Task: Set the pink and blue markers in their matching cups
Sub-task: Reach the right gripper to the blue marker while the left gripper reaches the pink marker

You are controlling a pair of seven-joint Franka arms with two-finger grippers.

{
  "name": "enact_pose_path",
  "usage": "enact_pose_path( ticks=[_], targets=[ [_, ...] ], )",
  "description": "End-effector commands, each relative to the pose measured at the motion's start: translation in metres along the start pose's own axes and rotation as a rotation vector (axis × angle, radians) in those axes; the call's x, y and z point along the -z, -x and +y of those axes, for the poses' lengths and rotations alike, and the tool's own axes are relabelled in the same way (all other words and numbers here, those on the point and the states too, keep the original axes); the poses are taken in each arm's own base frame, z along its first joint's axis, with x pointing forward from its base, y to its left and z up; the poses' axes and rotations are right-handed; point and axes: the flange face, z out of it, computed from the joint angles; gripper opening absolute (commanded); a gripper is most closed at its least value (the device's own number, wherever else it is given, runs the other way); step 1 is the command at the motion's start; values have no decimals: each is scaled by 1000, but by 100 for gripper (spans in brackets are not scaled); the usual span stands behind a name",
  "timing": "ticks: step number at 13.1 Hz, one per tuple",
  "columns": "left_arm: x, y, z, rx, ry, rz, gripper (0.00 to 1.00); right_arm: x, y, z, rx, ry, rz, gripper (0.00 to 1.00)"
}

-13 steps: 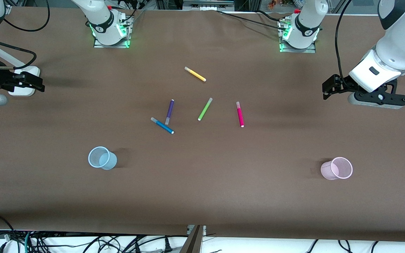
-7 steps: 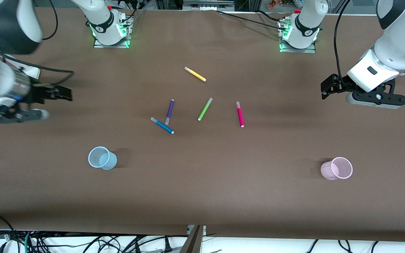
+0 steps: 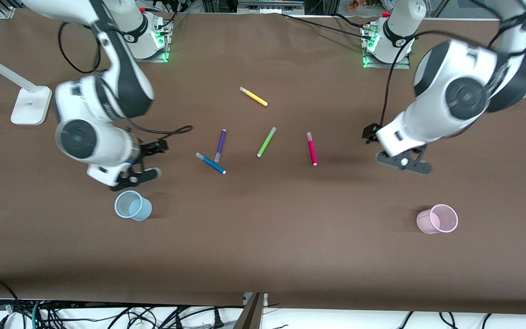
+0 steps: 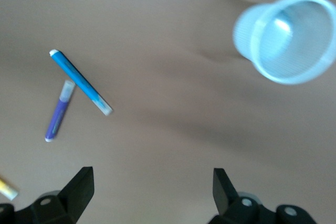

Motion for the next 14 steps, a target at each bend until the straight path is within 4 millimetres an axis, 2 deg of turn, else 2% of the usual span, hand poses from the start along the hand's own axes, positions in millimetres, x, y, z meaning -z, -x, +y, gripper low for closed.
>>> enact_pose_path(
  ticks=[1,3,5,6,7,8,11,12,14],
  targets=[
    [-50,-25,42,67,21,-15,100,-45,-8,-32,33,2,15,100],
    [-99,-27,88,113,6,-76,100,-84,-6,-50,62,10,36,100],
    [-148,-24,127,72,6,-65,100,-115,-6,-68,90,15,44,100],
    [-171,-18,147,42,8,-47,100,-127,-8,-71,98,17,38,100],
    [-193,-13,158,22,3,-45,100,-137,-9,-70,102,20,24,100],
    [-206,-12,160,-2,-16,-27,100,-142,-8,-74,110,23,16,100],
    [-223,2,156,-39,-69,-42,100,-152,-8,-80,123,27,14,100],
    [-227,17,160,-37,-82,-58,100,-157,-9,-85,131,29,23,100],
    [-240,51,185,0,-110,-62,100,-168,-7,-97,150,32,36,100]
  ],
)
